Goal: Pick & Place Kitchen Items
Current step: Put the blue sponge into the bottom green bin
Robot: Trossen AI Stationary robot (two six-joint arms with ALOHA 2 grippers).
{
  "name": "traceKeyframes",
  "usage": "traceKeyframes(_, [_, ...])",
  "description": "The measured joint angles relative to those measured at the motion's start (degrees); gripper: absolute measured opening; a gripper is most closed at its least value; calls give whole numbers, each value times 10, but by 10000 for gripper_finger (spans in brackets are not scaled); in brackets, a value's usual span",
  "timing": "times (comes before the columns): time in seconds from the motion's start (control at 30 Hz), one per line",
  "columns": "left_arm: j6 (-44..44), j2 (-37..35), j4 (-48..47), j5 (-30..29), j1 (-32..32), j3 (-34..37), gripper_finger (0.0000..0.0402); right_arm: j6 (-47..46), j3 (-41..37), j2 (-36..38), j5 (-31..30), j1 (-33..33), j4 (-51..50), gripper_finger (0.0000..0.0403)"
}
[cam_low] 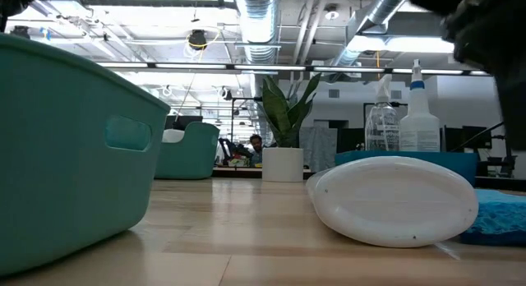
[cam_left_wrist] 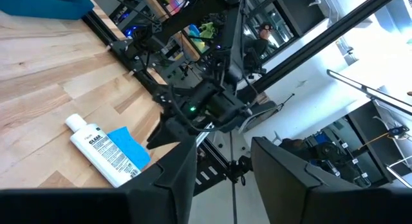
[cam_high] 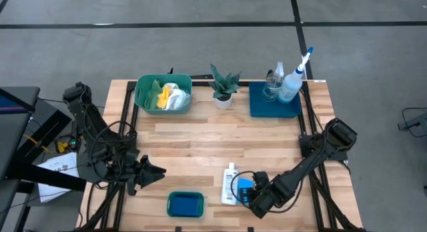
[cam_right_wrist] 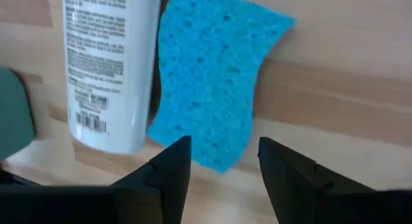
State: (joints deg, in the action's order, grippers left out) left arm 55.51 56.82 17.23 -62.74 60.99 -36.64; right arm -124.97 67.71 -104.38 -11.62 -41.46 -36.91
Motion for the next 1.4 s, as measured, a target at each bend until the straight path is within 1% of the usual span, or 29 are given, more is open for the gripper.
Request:
traceKeyframes(0.07, [0,0,0,0,0,0,141,0,-13,0,0,3,19,171])
traceKeyframes(0.2, [0,0,3,0,0,0,140,0,-27,0,0,5,27,163])
traceKeyframes(0.73, [-1,0,5,0,0,0,140,13,-28,0,-2,38,21,158])
traceKeyframes(0.97, [-2,0,-3,0,0,0,138,24,-28,0,-1,40,20,157])
traceKeyframes(1.17, [-2,0,-9,0,0,0,136,26,-31,1,11,36,16,157])
traceKeyframes(1.27, [-2,0,-9,0,0,0,137,25,-48,1,11,31,36,157])
traceKeyframes(1.4, [-2,0,-10,0,0,0,137,25,-79,1,11,28,115,157])
